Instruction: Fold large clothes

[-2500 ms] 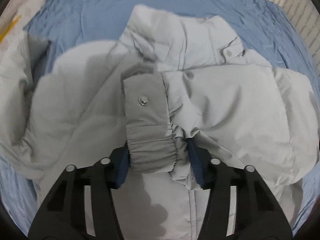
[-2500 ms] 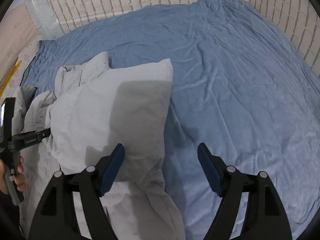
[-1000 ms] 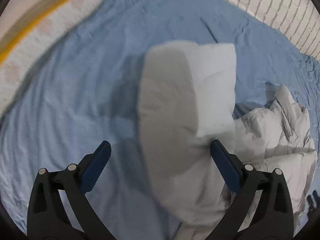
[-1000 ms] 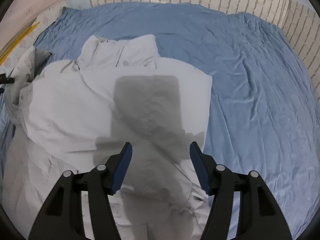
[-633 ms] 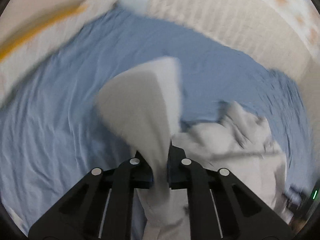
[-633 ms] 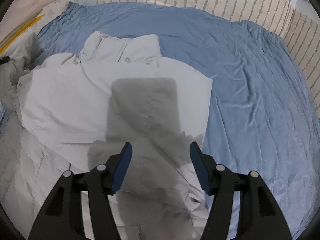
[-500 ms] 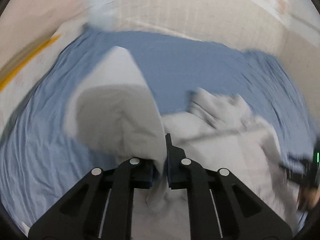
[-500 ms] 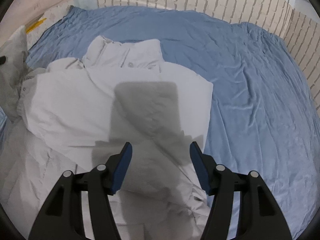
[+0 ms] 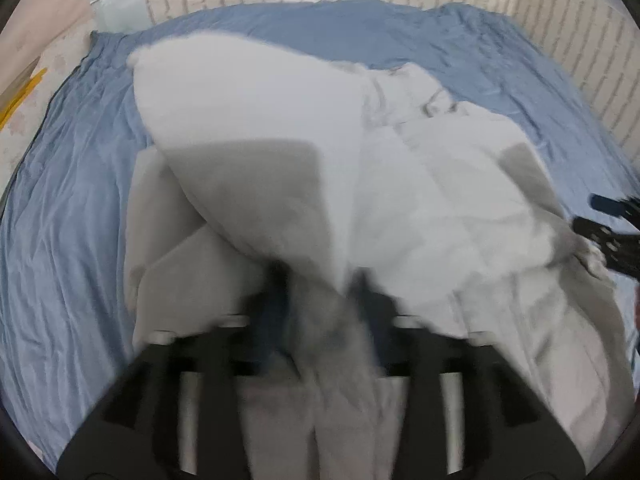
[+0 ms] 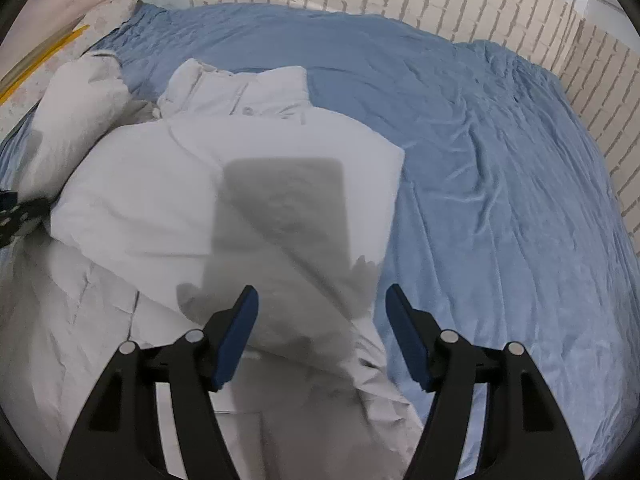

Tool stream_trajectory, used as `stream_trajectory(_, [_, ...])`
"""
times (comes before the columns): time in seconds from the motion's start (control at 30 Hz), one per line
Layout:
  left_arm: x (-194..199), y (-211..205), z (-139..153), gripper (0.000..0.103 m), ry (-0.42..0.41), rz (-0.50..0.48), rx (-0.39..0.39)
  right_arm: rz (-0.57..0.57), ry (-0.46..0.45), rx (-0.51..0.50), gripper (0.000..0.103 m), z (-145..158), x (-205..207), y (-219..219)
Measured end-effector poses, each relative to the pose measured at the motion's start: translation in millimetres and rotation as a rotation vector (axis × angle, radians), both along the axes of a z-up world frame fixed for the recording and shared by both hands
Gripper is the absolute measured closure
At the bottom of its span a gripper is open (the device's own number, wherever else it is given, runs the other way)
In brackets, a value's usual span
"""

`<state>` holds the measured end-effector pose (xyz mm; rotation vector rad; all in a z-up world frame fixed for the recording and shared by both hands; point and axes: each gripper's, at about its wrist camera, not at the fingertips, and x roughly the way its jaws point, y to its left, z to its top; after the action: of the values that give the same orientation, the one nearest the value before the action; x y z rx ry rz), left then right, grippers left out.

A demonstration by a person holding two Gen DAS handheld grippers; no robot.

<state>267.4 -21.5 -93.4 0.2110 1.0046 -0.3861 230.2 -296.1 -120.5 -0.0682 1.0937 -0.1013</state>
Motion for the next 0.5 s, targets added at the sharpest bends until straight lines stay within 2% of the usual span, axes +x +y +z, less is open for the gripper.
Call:
stream_trajectory(0.07, [-13, 5, 15, 0.038, -0.046, -0.014, 0.034, -0.013, -0.009, 0.008, 0.036, 2, 1, -4])
stream_trajectory(0.13, [-23, 9, 33, 0.032, -0.072, -0.028, 0.035, -0.018, -0.024, 0.016, 0.035, 7, 2, -5])
stream_trajectory(0.2, [-23, 20, 47, 0.020, -0.087, -0.012, 0.021, -0.017, -0.032, 0.013, 0.032, 9, 4, -5])
stream_trajectory(0.27, [-17, 36, 60, 0.015, -0.091, 0.026, 0.016, -0.013, -0.032, -0.005, 0.032, 10, 9, -4])
stream_trajectory(0.4, [29, 70, 70, 0.013, -0.038, 0.191, 0.006, -0.012, -0.011, -0.053, 0.032, 12, 20, -6])
stream_trajectory(0.5, [63, 89, 68, 0.013, 0.048, 0.274, -0.070, 0.027, 0.017, -0.172, 0.025, 10, 34, -2])
